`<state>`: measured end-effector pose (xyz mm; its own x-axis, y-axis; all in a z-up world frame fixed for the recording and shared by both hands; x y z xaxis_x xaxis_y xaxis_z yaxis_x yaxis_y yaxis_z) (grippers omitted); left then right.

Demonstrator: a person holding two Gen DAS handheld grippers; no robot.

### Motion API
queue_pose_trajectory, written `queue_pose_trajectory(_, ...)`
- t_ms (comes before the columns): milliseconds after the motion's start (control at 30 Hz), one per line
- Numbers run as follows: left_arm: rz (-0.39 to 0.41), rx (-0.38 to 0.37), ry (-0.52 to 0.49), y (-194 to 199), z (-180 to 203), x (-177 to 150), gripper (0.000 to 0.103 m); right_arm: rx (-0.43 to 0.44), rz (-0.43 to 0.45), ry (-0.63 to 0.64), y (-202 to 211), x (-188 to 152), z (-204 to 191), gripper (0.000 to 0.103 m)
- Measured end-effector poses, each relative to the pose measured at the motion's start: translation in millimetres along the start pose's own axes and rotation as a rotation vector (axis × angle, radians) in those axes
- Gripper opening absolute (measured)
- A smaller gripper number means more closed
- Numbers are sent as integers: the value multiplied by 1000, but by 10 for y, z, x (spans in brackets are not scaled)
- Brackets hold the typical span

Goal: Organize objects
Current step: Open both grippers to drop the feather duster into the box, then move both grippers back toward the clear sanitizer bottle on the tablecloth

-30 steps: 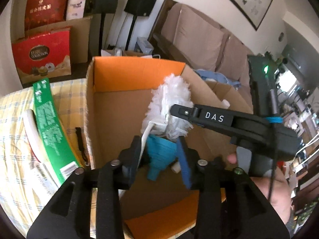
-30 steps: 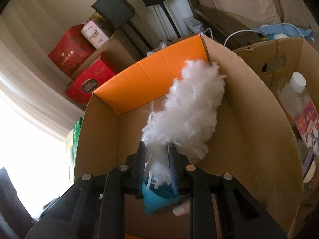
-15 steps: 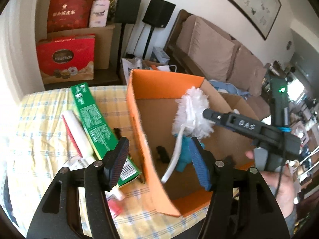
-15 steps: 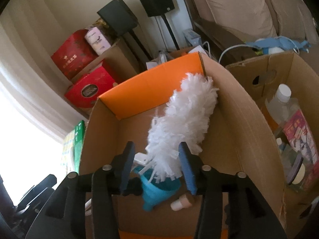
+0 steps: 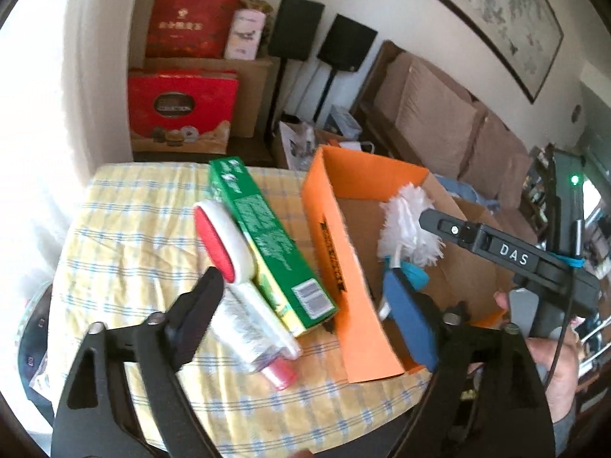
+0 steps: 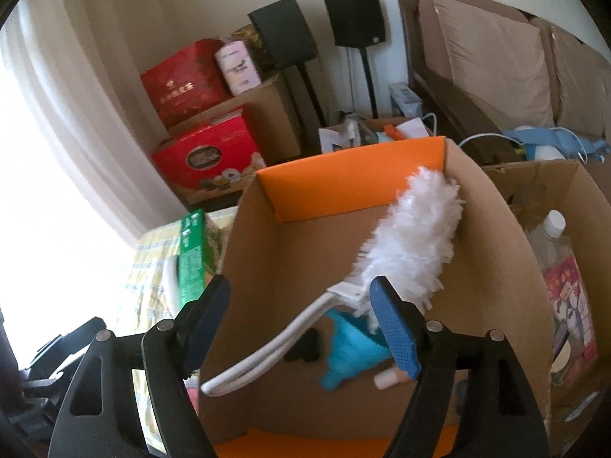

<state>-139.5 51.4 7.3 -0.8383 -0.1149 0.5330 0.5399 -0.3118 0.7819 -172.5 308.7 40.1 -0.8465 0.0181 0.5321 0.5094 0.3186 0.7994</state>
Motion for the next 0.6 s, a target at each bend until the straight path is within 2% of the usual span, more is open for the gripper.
queue_pose_trajectory(67, 16, 10, 15, 78, -98, -3, 89, 5, 0, 14, 5, -6, -73, 82)
queue_pose_trajectory(133, 21, 22, 31, 131, -191, -4, 97, 9, 0, 37, 9, -13, -168, 83)
queue_pose_trajectory(267, 26, 38, 54, 231, -369, -20, 98, 15, -3, 73, 0, -14, -360, 87)
queue_pose_trajectory(600, 14, 106, 63, 262, -661, -126, 98, 20, -32, 171, -165, 75, -860, 87)
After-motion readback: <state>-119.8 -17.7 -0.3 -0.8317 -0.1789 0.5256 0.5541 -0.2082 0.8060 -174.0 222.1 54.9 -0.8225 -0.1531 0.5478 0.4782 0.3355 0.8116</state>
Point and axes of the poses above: each gripper's, at about its wrist camera, not at the fingertips, and y roughly against the way its jaws point, z to its right, x to its top, the point moved 2 cm from there along -y, roughly the way its jaws point, and after that the axes turned 9 degrees about -z, right-handed, at the moved point
